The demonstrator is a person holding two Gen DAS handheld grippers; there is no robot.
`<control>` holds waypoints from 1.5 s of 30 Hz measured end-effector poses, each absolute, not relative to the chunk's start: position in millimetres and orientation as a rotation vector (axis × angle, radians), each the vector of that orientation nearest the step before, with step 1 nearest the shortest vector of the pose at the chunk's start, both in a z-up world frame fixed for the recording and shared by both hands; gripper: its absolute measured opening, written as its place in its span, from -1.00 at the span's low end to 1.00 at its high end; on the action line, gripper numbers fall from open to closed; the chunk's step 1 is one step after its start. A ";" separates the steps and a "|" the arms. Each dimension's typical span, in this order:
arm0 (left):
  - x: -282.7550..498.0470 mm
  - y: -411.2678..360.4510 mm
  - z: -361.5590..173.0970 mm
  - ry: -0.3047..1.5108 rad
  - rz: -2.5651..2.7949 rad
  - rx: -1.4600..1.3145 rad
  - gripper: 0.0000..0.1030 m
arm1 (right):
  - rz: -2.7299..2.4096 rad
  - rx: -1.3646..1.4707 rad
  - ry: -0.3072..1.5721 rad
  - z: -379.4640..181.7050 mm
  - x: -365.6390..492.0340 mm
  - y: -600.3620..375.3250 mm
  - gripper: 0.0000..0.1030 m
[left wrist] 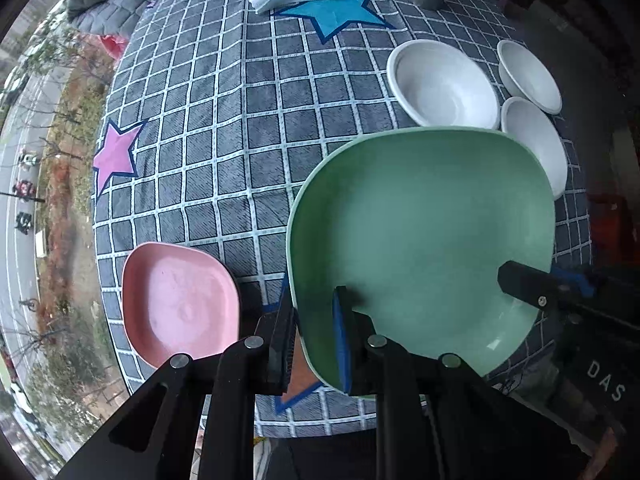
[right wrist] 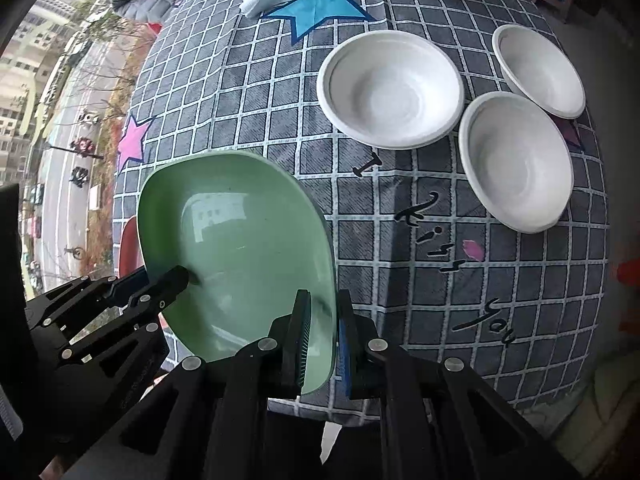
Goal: Organize plates and bowls
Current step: 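Lift the green plate with both grippers and carry it over the pink plate, then lower the green plate onto the pink plate and open both grippers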
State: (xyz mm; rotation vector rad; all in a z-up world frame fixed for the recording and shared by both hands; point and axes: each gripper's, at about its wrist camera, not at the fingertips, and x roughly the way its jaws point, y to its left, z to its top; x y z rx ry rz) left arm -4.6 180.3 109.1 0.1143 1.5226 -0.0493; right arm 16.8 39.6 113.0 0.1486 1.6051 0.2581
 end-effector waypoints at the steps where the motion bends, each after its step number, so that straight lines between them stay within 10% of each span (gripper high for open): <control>1: -7.2 176.9 111.2 1.518 -0.037 0.115 -0.63 | 0.269 0.158 1.608 112.4 15.8 34.7 -0.76; 45: -59.9 325.7 92.3 1.588 -0.018 0.077 -0.63 | 0.291 0.192 1.760 84.0 -40.6 169.6 -0.84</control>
